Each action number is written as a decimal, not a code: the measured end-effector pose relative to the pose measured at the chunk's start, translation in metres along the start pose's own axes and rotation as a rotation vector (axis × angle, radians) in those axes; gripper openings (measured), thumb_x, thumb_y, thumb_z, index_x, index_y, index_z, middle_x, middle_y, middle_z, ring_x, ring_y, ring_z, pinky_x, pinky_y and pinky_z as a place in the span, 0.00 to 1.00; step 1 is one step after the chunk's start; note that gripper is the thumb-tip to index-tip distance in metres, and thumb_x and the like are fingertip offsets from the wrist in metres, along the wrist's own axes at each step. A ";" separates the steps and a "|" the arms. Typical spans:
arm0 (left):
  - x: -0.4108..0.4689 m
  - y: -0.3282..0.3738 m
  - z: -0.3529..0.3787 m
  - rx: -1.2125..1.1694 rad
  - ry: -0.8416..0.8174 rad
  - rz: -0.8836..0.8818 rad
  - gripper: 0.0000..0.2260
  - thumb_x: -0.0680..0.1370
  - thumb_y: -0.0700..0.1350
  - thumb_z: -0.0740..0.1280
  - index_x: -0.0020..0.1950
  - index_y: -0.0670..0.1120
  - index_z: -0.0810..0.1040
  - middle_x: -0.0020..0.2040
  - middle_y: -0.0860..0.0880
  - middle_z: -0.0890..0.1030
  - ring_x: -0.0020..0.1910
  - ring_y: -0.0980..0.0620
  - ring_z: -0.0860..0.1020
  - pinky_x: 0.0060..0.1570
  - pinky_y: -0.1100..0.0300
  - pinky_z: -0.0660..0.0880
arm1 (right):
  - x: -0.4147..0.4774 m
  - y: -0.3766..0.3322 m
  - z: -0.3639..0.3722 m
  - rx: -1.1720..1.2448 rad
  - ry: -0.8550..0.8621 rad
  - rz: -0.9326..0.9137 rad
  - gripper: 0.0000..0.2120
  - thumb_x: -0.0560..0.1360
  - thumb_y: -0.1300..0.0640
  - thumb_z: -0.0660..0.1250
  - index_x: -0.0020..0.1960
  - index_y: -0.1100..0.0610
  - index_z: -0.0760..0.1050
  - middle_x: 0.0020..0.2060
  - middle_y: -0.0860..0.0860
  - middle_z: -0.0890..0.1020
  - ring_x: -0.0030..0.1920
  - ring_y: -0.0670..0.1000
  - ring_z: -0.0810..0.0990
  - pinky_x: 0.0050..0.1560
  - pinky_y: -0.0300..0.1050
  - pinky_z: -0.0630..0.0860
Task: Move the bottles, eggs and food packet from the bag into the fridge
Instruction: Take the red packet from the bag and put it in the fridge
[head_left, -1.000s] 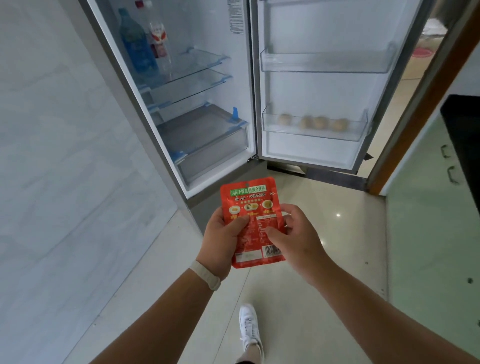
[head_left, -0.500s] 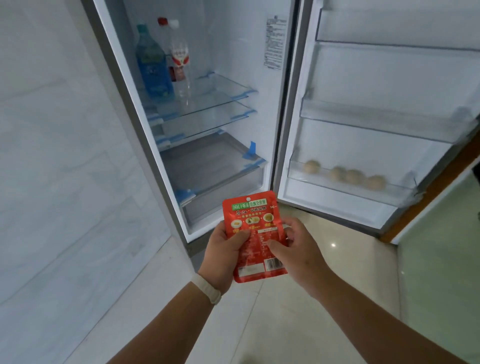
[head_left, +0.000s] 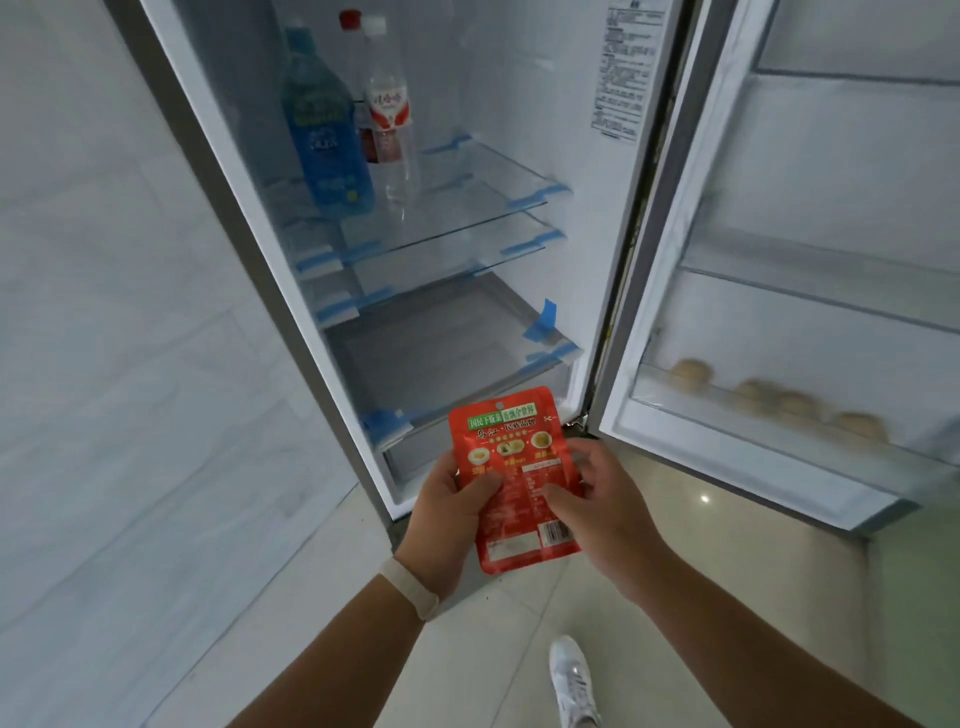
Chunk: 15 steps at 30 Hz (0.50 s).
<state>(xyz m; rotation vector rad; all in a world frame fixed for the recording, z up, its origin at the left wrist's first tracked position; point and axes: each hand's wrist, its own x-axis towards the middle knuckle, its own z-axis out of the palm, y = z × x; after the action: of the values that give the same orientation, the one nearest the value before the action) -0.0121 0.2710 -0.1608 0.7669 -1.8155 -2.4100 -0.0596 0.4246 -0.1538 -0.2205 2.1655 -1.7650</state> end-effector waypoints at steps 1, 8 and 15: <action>0.009 -0.001 0.002 0.008 0.012 0.000 0.11 0.81 0.43 0.65 0.63 0.47 0.74 0.51 0.48 0.86 0.48 0.44 0.86 0.42 0.51 0.83 | 0.011 0.002 -0.003 0.004 -0.017 0.002 0.15 0.75 0.59 0.70 0.54 0.44 0.70 0.49 0.47 0.83 0.45 0.46 0.85 0.44 0.46 0.83; 0.072 0.009 0.032 0.003 0.134 -0.014 0.12 0.81 0.44 0.66 0.64 0.48 0.74 0.53 0.47 0.86 0.49 0.43 0.85 0.50 0.41 0.82 | 0.097 0.009 -0.025 0.028 -0.154 0.043 0.16 0.77 0.56 0.70 0.62 0.51 0.69 0.51 0.50 0.82 0.45 0.48 0.85 0.43 0.44 0.83; 0.122 0.024 0.047 -0.090 0.345 -0.027 0.12 0.80 0.44 0.68 0.62 0.50 0.73 0.52 0.47 0.86 0.48 0.42 0.86 0.50 0.37 0.81 | 0.175 0.000 -0.032 -0.020 -0.310 -0.023 0.17 0.76 0.51 0.69 0.62 0.49 0.68 0.50 0.47 0.82 0.44 0.45 0.85 0.43 0.44 0.83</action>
<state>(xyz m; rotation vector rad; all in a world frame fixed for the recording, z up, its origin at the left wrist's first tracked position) -0.1439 0.2674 -0.1739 1.1211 -1.5640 -2.1862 -0.2335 0.3969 -0.1767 -0.4908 1.9660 -1.5997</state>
